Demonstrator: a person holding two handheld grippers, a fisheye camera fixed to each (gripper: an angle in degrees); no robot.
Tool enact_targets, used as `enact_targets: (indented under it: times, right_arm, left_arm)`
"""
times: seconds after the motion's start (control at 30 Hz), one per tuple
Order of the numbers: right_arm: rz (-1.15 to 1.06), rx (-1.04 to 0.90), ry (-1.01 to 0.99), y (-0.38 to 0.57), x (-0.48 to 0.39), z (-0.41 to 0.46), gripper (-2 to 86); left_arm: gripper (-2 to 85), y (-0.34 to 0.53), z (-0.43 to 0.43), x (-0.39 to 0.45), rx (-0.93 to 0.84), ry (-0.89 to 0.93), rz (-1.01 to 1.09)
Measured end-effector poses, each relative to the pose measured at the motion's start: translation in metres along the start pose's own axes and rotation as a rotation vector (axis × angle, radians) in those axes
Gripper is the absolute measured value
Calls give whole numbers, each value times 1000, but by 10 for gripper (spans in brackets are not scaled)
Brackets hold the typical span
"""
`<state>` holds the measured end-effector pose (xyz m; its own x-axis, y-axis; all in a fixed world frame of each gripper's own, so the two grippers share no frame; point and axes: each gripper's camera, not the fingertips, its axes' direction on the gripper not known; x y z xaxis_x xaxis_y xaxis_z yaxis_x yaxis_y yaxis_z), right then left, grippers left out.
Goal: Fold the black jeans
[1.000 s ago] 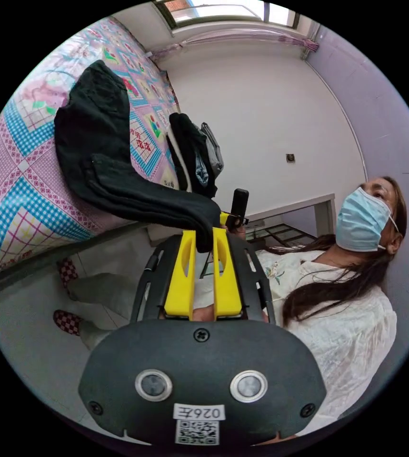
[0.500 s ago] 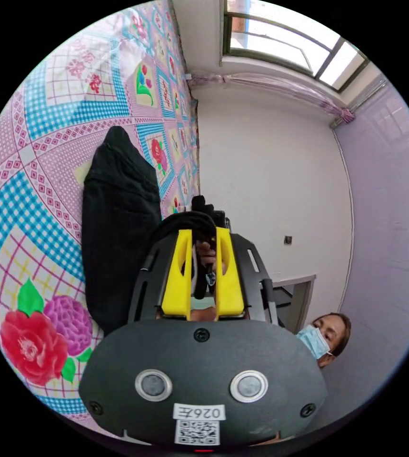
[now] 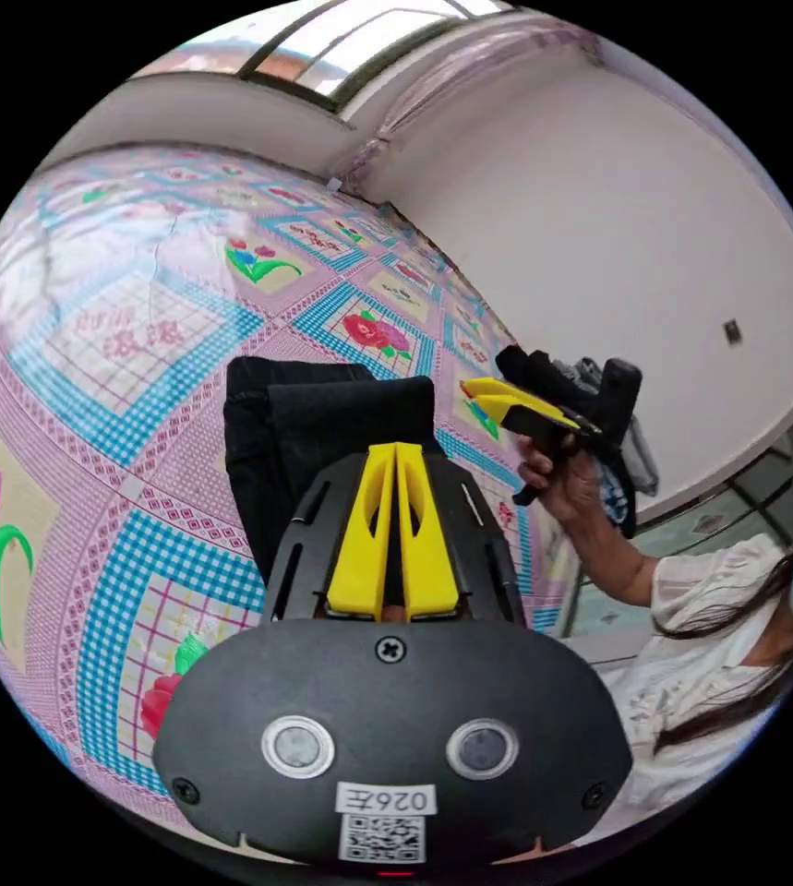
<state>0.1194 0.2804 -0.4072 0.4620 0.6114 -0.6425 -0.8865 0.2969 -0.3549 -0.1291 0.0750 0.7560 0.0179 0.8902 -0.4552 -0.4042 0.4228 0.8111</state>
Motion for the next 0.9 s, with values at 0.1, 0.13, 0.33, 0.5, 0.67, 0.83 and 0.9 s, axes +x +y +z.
enact_targets:
  times: [0.1, 0.13, 0.33, 0.5, 0.67, 0.83, 0.9]
  right_arm:
    - [-114, -26, 118, 8, -29, 39, 14]
    - [-121, -69, 160, 10, -29, 54, 9]
    - [-45, -213, 156, 31, -24, 89, -9]
    - [-95, -201, 246, 61, -41, 104, -9]
    - [-86, -28, 256, 85, -96, 28, -9]
    - [-183, 454, 412, 162, -197, -109, -9]
    - [-234, 636, 547, 200, -247, -165, -9]
  left_arm:
    - [-10, 10, 51, 47, -41, -301, 209]
    - [-10, 15, 83, 55, -103, -418, 270]
    - [-10, 51, 107, 56, -48, -405, 233]
    - [-10, 75, 127, 66, -63, -434, 264]
    - [-10, 111, 66, 140, 113, -599, 289]
    - [-10, 187, -25, 218, 381, -747, 415]
    - [-10, 217, -56, 239, 460, -807, 435]
